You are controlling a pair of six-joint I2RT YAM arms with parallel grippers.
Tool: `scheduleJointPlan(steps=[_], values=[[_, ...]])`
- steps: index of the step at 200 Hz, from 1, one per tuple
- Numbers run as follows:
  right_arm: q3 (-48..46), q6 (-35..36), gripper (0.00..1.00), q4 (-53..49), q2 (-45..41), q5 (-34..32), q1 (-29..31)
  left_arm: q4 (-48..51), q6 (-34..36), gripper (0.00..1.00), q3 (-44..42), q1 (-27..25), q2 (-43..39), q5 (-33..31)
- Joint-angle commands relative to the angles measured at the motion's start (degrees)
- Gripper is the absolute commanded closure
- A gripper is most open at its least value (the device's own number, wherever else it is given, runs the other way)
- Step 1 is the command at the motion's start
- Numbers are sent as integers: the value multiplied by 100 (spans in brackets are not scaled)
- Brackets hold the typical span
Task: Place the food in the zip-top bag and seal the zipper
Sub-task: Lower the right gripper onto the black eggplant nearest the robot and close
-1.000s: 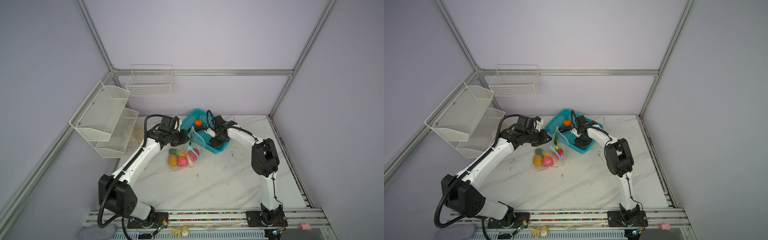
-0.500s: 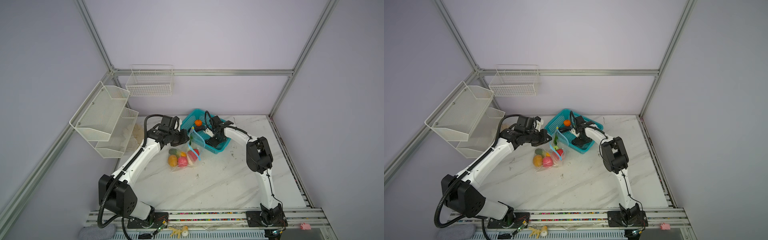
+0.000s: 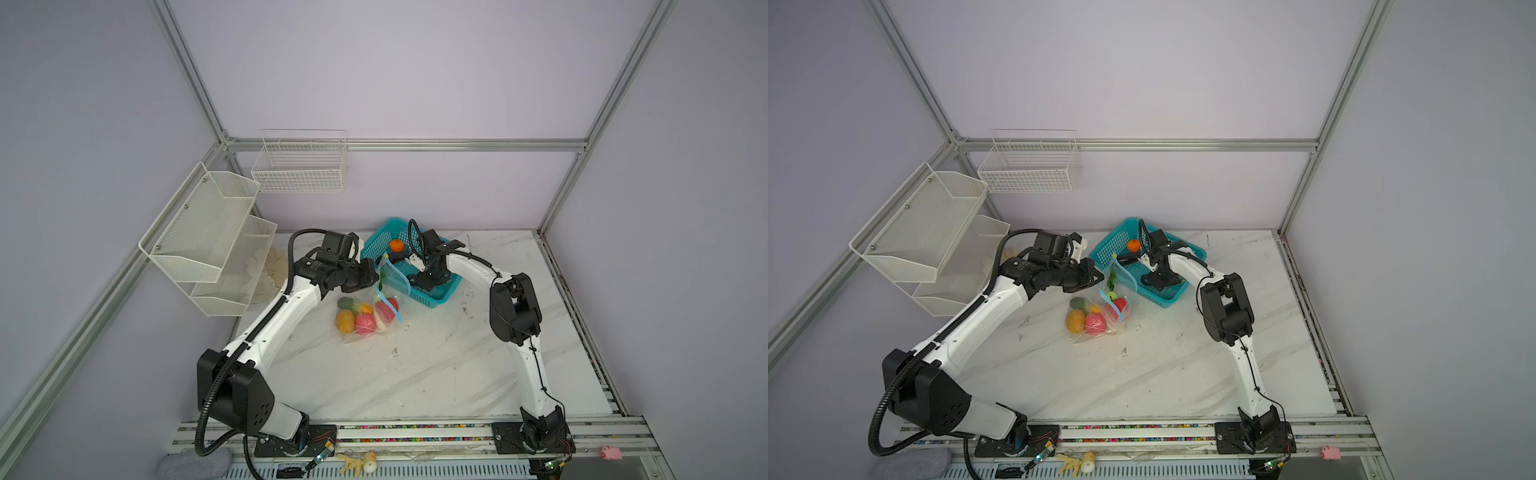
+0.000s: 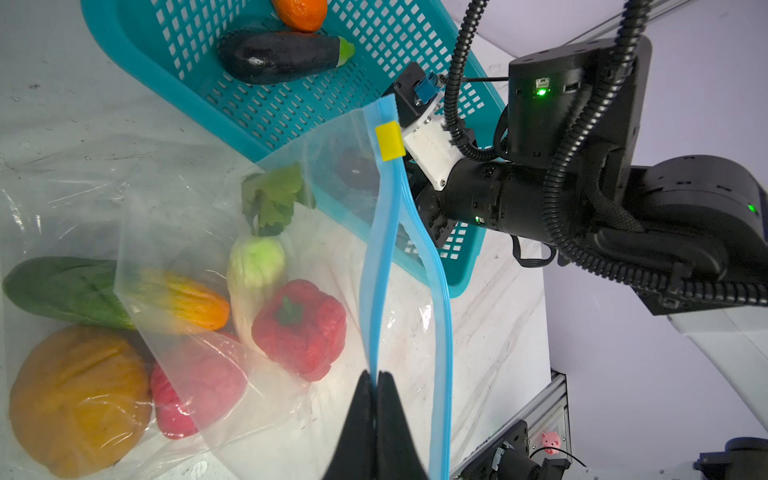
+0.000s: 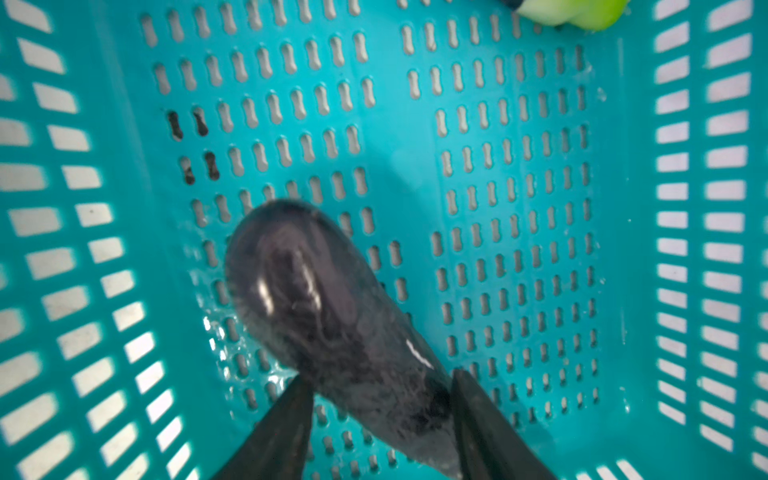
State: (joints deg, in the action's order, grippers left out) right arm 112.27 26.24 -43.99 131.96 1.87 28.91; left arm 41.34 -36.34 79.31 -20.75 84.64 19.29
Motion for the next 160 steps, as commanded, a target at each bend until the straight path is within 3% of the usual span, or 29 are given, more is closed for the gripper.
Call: scheduleJointPlan(steps=[1,17,61,160], values=[[37,16,33,172,88,-68,13,-144,74,100,203,10,-216,14],[104,-16,29,331,192,-184,22,-161,74,100,182,10,-211,24],[575,-161,27,491,610,-187,19,-171,73,100,173,19,-194,36],[1076,-425,51,295,895,-31,19,-175,54,100,186,16,-168,8]])
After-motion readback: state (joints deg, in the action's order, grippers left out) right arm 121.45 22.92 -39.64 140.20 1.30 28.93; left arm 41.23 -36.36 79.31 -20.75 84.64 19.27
